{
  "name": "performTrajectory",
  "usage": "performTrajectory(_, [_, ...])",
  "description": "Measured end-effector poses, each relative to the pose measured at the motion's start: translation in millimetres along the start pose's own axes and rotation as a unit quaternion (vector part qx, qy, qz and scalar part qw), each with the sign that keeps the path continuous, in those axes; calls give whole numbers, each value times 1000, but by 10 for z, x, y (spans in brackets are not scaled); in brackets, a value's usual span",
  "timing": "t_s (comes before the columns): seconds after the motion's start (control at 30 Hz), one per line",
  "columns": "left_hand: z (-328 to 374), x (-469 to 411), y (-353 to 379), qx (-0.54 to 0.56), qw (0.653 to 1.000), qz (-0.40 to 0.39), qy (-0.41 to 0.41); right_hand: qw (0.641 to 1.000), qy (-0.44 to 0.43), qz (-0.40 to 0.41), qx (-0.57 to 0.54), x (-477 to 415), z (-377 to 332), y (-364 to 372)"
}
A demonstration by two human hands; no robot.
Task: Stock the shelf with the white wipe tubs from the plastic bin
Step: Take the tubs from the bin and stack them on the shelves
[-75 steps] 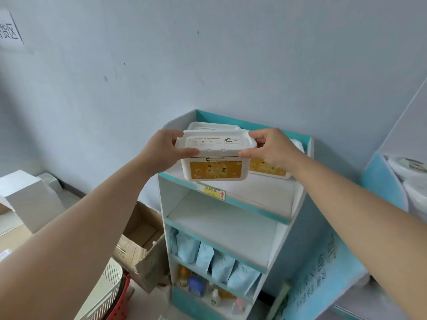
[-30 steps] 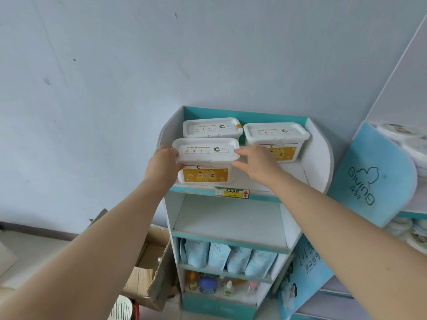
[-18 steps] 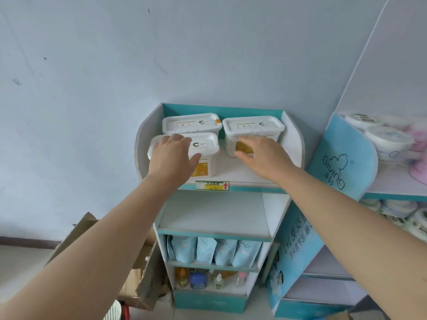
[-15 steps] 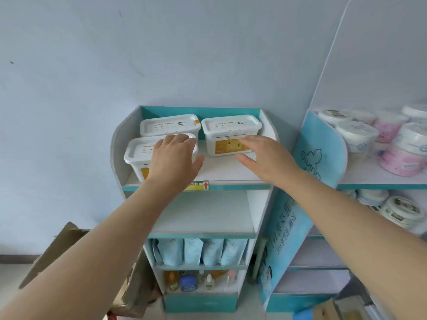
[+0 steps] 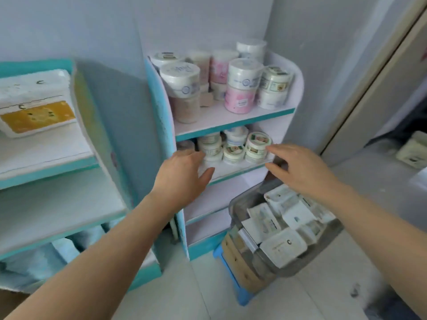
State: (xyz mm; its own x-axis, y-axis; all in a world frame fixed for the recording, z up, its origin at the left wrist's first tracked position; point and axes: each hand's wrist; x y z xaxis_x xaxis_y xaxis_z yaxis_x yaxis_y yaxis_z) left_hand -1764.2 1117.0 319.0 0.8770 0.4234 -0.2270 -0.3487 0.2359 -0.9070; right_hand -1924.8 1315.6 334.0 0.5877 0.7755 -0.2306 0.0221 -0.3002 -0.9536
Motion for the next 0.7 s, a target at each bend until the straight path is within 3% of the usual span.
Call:
performTrajectory(0.2, [578, -404, 1051, 29, 991, -129, 1, 988, 141, -57, -18, 426, 1141, 306])
performTrajectory(0.33, [792, -726, 1745, 38, 975, -221, -1, 959, 252, -128, -24, 602, 1639, 556])
performTrajectory(0.5, [968, -1179, 2474, 27, 955, -295, 1, 918, 353, -150, -101, 676, 2138, 991])
performTrajectory(0.7, [1131, -1696, 3296, 61, 930, -359, 38, 816, 515, -131, -227, 561, 2504, 1702])
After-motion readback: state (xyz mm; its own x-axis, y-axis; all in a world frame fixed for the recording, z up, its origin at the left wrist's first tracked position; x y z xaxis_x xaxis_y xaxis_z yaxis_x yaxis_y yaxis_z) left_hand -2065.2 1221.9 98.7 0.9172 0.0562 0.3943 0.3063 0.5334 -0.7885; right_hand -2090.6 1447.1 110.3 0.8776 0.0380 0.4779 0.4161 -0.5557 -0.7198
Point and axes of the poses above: each hand's wrist, its own x-axis away from the middle knuckle, its own y-axis out of the palm, z = x × y, and after that the axes turned 1 degree about y, right-handed
